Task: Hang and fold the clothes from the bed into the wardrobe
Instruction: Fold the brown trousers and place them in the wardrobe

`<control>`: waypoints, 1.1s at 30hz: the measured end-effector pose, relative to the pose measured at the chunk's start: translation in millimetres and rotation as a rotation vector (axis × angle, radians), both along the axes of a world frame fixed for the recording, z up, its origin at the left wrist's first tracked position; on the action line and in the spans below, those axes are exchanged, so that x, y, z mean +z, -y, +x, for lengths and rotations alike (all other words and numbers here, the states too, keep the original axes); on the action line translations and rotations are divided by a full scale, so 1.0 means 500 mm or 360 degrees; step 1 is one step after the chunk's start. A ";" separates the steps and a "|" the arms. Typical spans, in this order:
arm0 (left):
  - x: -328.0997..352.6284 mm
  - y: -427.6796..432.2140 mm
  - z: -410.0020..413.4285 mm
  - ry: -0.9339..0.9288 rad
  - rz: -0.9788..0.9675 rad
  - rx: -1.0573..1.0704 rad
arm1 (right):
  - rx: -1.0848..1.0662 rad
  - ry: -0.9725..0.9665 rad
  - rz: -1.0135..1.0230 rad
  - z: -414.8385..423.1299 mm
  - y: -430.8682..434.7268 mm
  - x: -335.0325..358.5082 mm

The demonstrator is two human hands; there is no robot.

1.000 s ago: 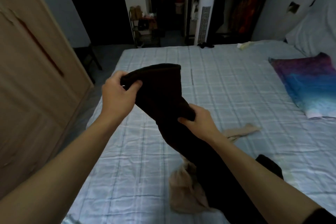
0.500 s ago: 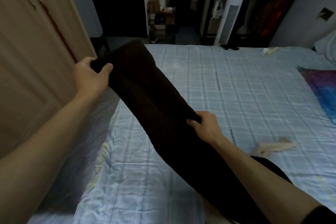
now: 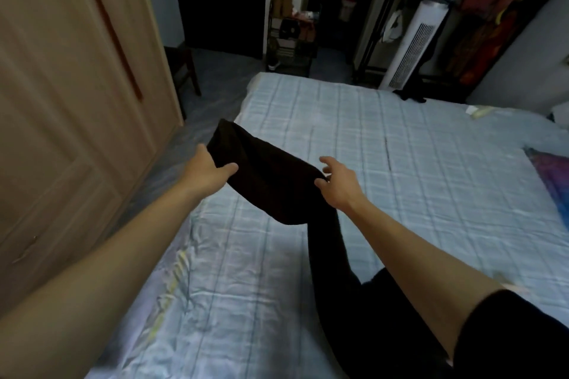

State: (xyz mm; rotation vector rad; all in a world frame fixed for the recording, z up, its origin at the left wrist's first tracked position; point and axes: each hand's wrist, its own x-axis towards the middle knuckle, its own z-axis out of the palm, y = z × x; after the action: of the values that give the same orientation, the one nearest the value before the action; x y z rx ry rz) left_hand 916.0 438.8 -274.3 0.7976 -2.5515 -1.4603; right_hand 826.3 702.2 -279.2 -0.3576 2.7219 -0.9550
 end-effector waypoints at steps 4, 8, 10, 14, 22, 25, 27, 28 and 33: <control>-0.079 -0.018 0.022 0.0222 -0.0008 -0.0083 | 0.0048 0.0151 0.0114 0.031 -0.036 -0.058; -0.149 -0.058 0.053 0.0389 -0.0044 -0.0256 | 0.0034 0.0286 0.0216 0.084 -0.125 -0.121; -0.175 -0.088 0.065 0.0402 -0.0046 -0.0347 | -0.0027 0.0316 0.0243 0.105 -0.176 -0.148; -0.217 -0.171 0.087 0.0462 0.0008 -0.0488 | -0.0113 0.0385 0.0243 0.160 -0.277 -0.194; -0.313 -0.373 0.147 0.0619 0.0014 -0.0858 | -0.0156 0.0548 0.0444 0.273 -0.455 -0.295; -0.368 -0.427 0.150 0.0642 -0.0150 -0.0955 | -0.0126 0.0585 0.0609 0.304 -0.499 -0.355; -0.412 -0.455 0.144 0.0685 -0.0451 -0.1036 | -0.0110 0.0570 0.0750 0.323 -0.513 -0.397; -0.434 -0.465 0.141 0.0715 -0.0621 -0.1083 | -0.0120 0.0556 0.0767 0.330 -0.516 -0.417; -0.538 -0.485 0.112 0.0635 -0.1159 -0.1269 | -0.0161 0.0497 0.0590 0.331 -0.514 -0.483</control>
State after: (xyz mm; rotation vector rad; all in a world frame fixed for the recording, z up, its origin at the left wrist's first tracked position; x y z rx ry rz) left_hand 972.0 681.1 -543.3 -0.0805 -3.5478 -0.2998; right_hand 991.7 959.1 -520.6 -0.0001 2.5676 -0.4606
